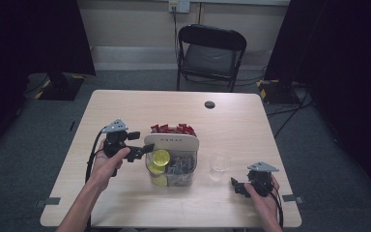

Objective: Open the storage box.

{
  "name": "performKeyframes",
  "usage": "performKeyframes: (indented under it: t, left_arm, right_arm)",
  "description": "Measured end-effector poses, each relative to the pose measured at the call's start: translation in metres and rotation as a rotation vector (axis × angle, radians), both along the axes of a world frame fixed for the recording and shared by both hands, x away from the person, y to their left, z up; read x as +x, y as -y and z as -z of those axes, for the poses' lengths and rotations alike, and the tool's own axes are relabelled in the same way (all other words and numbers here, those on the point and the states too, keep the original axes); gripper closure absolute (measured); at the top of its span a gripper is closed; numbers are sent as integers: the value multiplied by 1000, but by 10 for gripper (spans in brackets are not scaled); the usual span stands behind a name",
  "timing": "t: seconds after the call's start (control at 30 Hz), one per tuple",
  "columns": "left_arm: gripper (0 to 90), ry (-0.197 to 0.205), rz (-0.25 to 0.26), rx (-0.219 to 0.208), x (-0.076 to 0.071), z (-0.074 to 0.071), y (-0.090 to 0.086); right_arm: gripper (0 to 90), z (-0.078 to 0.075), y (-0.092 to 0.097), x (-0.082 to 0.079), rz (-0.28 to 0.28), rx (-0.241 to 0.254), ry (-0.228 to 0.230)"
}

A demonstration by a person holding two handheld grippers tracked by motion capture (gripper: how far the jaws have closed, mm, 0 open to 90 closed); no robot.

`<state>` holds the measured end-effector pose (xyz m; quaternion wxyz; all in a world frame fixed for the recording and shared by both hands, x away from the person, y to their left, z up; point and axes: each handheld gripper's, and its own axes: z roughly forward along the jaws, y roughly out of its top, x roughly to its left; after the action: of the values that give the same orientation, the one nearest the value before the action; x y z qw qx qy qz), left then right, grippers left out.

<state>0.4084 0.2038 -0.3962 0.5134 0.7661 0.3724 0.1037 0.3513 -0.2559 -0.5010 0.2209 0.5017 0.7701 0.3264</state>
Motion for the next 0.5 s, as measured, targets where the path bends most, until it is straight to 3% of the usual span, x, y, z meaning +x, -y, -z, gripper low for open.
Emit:
performKeyframes:
  t: [0.3,0.5]
  left_arm:
    - [157,-18,-44,-26,4,0,-4]
    - [150,-31,-45,-29,5,1,-4]
  right_arm:
    - [59,0,0,0,0,0,0]
    - [59,0,0,0,0,0,0]
